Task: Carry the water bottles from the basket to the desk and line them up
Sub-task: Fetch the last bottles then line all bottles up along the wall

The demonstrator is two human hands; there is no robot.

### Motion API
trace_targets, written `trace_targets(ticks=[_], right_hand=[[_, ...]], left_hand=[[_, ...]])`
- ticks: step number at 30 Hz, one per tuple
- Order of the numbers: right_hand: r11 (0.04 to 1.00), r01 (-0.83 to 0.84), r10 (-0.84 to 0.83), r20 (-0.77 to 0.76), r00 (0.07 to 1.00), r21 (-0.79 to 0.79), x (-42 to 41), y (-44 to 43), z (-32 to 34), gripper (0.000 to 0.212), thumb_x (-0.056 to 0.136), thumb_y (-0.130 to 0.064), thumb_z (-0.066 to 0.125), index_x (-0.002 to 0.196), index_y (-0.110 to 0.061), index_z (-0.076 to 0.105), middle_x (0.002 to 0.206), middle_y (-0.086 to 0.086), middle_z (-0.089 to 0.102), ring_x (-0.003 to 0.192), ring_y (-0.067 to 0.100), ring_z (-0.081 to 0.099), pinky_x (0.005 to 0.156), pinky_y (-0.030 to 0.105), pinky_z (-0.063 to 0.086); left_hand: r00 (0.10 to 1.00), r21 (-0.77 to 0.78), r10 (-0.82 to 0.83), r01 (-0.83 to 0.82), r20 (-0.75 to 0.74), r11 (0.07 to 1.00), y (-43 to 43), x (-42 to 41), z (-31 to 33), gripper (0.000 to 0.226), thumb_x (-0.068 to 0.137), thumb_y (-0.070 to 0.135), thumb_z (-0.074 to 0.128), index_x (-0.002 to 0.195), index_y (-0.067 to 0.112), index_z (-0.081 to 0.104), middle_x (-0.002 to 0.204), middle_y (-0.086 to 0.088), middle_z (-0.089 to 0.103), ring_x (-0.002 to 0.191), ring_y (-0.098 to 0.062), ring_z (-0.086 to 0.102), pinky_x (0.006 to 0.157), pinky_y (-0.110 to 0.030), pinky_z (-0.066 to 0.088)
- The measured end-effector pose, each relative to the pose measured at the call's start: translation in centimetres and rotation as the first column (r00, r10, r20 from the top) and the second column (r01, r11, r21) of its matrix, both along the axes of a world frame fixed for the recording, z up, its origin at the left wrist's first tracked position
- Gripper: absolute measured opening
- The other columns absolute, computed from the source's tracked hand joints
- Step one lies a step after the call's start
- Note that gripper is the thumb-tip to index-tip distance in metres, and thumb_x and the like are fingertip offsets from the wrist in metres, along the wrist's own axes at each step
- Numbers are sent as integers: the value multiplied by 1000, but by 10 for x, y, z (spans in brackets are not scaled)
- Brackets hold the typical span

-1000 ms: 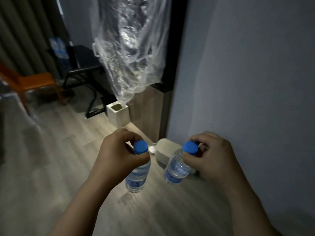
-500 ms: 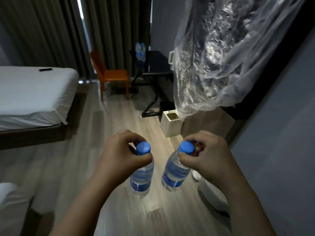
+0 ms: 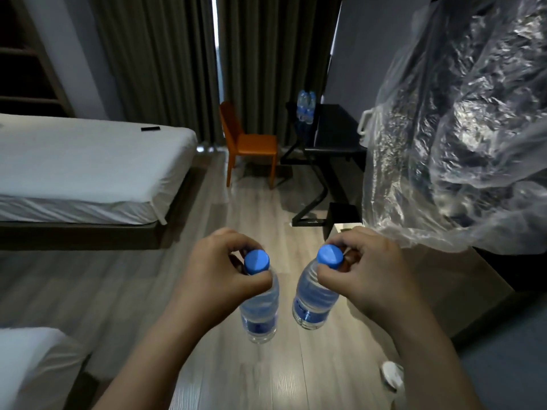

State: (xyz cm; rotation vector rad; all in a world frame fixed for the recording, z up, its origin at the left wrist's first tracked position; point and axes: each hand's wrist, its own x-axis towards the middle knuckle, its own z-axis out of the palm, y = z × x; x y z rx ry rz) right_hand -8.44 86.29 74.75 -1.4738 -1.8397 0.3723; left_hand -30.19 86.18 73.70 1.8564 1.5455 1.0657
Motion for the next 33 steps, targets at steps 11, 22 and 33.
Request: trace_targets(ticks=[11, 22, 33], right_hand=[[999, 13, -11, 39, 999, -51, -62, 162, -7, 19, 60, -27, 74, 78, -31, 68, 76, -13, 58, 71, 2, 56, 60, 11, 44], [993, 68, -69, -4, 998, -93, -98, 309, -13, 25, 53, -41, 65, 77, -35, 67, 84, -20, 56, 70, 1, 56, 55, 11, 43], [997, 11, -11, 4, 1000, -71, -61, 498, -10, 22, 56, -38, 67, 77, -32, 67, 78, -13, 57, 69, 0, 56, 54, 11, 42]], left_hand=[[1000, -35, 8, -7, 25, 999, 164, -58, -5, 22, 58, 21, 79, 77, 28, 70, 79, 9, 61, 54, -3, 53, 51, -12, 45], [999, -22, -42, 41, -30, 999, 327, -92, 4, 24, 56, 26, 76, 79, 27, 71, 75, 10, 58, 55, -5, 52, 52, -13, 45], [998, -22, -18, 17, -52, 1000, 503, -57, -2, 25, 56, 29, 76, 80, 28, 69, 79, 11, 60, 59, 3, 54, 52, -11, 43]])
